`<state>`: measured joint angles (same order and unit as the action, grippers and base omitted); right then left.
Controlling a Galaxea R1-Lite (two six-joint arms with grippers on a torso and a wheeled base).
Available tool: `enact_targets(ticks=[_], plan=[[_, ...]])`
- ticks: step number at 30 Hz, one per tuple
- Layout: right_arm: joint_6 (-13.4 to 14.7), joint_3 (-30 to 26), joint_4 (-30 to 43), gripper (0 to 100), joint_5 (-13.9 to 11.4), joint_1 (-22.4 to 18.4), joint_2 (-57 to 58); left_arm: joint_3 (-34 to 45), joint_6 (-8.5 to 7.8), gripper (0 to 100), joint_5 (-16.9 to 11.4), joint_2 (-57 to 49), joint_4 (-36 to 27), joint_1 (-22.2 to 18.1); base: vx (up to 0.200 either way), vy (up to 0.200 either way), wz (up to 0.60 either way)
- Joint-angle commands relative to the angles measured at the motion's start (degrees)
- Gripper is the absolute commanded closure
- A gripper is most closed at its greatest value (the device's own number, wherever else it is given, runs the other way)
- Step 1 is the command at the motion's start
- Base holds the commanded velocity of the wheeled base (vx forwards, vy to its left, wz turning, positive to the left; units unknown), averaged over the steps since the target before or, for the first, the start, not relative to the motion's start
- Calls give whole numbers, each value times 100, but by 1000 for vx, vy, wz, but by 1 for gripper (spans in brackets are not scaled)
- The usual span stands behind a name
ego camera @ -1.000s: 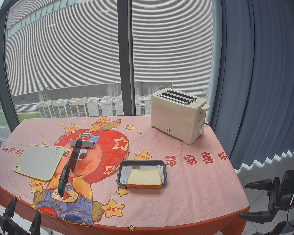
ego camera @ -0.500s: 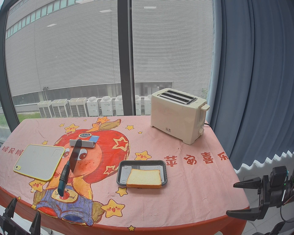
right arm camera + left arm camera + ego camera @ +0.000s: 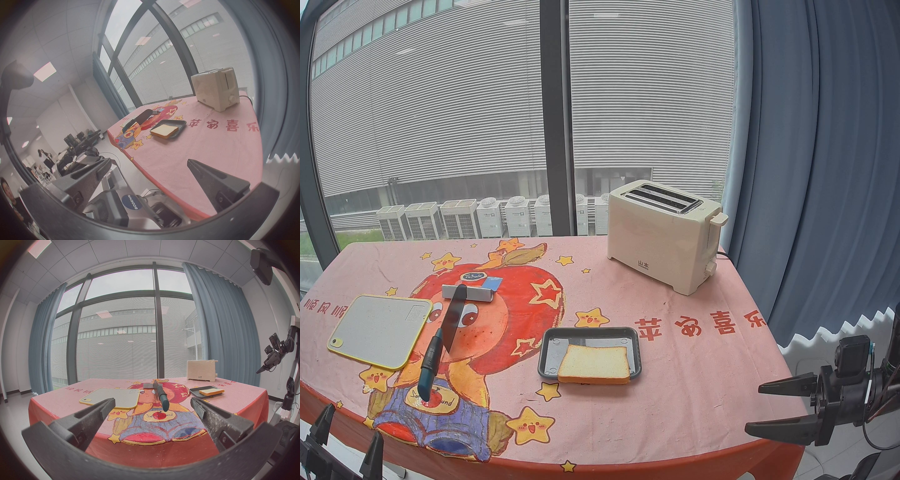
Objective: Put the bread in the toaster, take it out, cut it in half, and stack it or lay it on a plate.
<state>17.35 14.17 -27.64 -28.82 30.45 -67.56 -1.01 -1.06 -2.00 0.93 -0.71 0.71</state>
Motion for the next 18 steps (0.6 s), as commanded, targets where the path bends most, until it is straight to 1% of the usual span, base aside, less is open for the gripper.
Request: enact_targets(ticks=[1, 2, 3, 4, 10, 11, 12, 13, 14, 15, 16, 18], plan=[[375, -2, -14, 0, 34, 207, -3, 84, 1, 0, -2, -31, 0, 0, 0, 0, 0], [454, -2, -14, 0, 34, 224, -3, 84, 1, 0, -2, -31, 0, 0, 0, 0, 0], [454, -2, -14, 0, 34, 224, -3, 84, 1, 0, -2, -31, 0, 0, 0, 0, 0], [797, -2, -14, 0, 43, 259, 15, 84, 1, 0, -2, -31, 0, 0, 0, 0, 0], [1640, 7, -14, 0, 34, 268, 32, 75, 1, 0, -2, -31, 0, 0, 0, 0, 0], [1640, 7, -14, 0, 34, 268, 32, 75, 1, 0, -2, -31, 0, 0, 0, 0, 0], [1922, 25, -58, 0, 34, 268, 32, 84, 1, 0, -2, -31, 0, 0, 0, 0, 0], [2045, 34, -102, 0, 34, 268, 24, 75, 1, 0, -2, -31, 0, 0, 0, 0, 0], [2045, 34, -102, 0, 34, 268, 24, 75, 1, 0, -2, -31, 0, 0, 0, 0, 0], [2264, 34, -181, 0, 34, 268, 15, 84, 1, 0, -2, -31, 0, 0, 0, 0, 0], [2563, 34, -269, 0, 25, 268, 15, 84, 1, 0, -2, -31, 0, 0, 0, 0, 0], [2915, 42, -357, 0, 25, 303, 6, 84, 1, 0, -2, -31, 0, 0, 0, 0, 0]])
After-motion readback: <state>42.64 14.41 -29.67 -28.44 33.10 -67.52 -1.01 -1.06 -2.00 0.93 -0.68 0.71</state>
